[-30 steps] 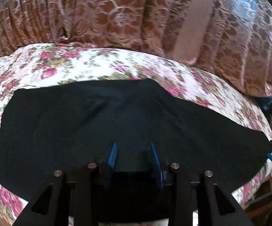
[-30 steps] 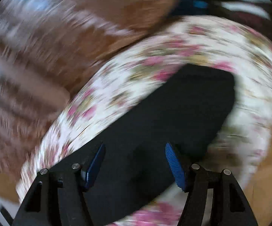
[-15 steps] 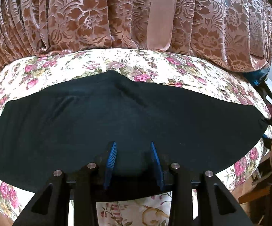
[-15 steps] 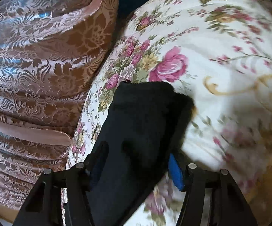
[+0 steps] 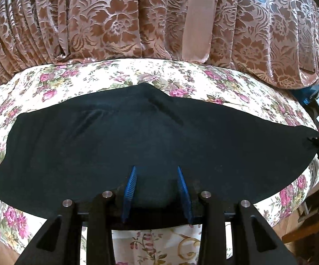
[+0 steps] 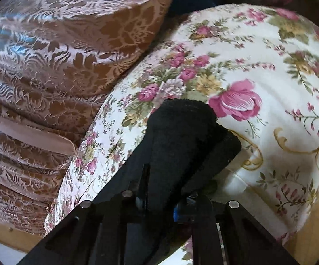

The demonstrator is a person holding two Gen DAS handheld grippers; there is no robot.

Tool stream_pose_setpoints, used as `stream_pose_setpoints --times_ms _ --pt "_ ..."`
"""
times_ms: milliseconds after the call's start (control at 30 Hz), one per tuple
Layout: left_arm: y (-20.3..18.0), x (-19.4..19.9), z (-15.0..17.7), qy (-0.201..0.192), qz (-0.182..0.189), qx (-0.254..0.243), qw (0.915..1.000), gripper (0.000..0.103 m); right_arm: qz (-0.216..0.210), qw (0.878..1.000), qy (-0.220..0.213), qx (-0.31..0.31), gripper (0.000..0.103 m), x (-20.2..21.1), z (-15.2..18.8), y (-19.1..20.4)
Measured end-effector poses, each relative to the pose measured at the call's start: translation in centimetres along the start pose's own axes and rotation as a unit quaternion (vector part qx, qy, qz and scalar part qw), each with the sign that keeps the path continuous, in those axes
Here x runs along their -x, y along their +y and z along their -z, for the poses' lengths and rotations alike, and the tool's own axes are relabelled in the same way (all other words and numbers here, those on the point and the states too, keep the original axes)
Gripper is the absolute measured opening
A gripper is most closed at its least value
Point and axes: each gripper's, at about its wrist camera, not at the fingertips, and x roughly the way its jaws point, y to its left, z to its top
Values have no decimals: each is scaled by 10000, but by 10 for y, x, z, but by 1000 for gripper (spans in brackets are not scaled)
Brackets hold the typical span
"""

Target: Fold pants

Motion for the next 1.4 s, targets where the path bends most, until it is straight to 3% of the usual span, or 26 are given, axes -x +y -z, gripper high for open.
stream_pose_setpoints --times_ms 300,567,767,1000,1133,1200,1300,1367,1400 --pt "10 -1 1 12 25 150 9999 38 -189 9983 21 554 15 10 5 51" --pt "15 -3 2 54 59 215 9997 38 -420 9881 269 1455 15 13 30 123" --pt "25 -7 3 176 219 435 9987 38 -763 9630 746 2474 15 2 85 199" --pt "42 -2 -2 172 699 677 9951 38 -1111 9193 1536 3449 15 -28 175 274" --pt "52 0 -10 171 1142 862 9896 38 -928 8882 1988 4036 15 -55 236 295" --pt "54 1 -15 158 1342 910 9866 43 -777 8757 2121 4268 16 -65 258 298" --pt "54 -2 -22 174 1734 1026 9793 56 -546 8586 2139 4627 29 -71 279 296" --pt "55 -6 -27 210 1924 1142 9744 63 -736 8555 2268 4596 50 -70 281 291" --pt "54 -9 -29 261 2059 1219 9706 63 -857 8566 2339 4520 53 -69 280 290"
